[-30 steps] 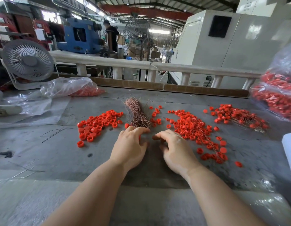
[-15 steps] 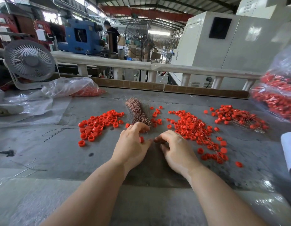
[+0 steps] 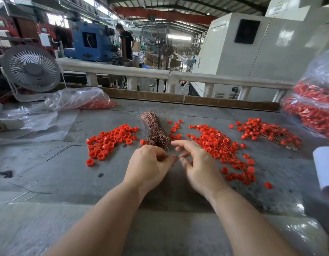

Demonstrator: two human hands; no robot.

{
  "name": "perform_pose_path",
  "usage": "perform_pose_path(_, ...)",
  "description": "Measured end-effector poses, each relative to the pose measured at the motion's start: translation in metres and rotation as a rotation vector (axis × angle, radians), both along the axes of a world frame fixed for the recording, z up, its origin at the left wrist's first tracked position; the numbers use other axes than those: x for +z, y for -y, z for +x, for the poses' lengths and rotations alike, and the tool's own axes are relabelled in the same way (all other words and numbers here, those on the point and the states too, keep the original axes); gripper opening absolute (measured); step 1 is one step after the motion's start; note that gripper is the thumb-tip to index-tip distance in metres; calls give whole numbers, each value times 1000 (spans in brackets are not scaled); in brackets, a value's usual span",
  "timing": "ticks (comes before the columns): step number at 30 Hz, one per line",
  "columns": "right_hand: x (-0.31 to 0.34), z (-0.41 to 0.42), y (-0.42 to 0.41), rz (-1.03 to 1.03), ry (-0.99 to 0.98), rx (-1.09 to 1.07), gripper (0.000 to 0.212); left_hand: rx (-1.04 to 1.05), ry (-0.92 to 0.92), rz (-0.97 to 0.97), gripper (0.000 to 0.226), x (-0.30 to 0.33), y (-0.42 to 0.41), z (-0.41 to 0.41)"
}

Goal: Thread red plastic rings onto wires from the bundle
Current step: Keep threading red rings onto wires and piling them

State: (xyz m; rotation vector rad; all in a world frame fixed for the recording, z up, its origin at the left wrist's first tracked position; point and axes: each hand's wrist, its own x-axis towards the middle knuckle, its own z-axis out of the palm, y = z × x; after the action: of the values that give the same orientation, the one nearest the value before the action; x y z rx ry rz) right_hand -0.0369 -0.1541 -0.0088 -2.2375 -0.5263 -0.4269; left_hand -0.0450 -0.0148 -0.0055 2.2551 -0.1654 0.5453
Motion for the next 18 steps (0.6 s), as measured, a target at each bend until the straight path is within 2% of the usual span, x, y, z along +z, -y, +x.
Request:
perform_pose_path(3,3,-5,-1,-20,-4,116,67,-31,9,-24,36,3,2,-4)
perform_pose_path(5,3,-5,-1,-46,-13,159,68,-66,24,-12,37,3,3,-6)
perform_pose_path(11,4,-6,-1,-50,-8,155,32,-174,86,43,30,2,7,-10)
perform_pose_path(15,5,-5,0,-12,50,53,27,-171,137,-40,27,2,7,-9)
perform_pose_path(18,6,-4,2,15,67,24,19,-158,141,-140,37,1,7,-7)
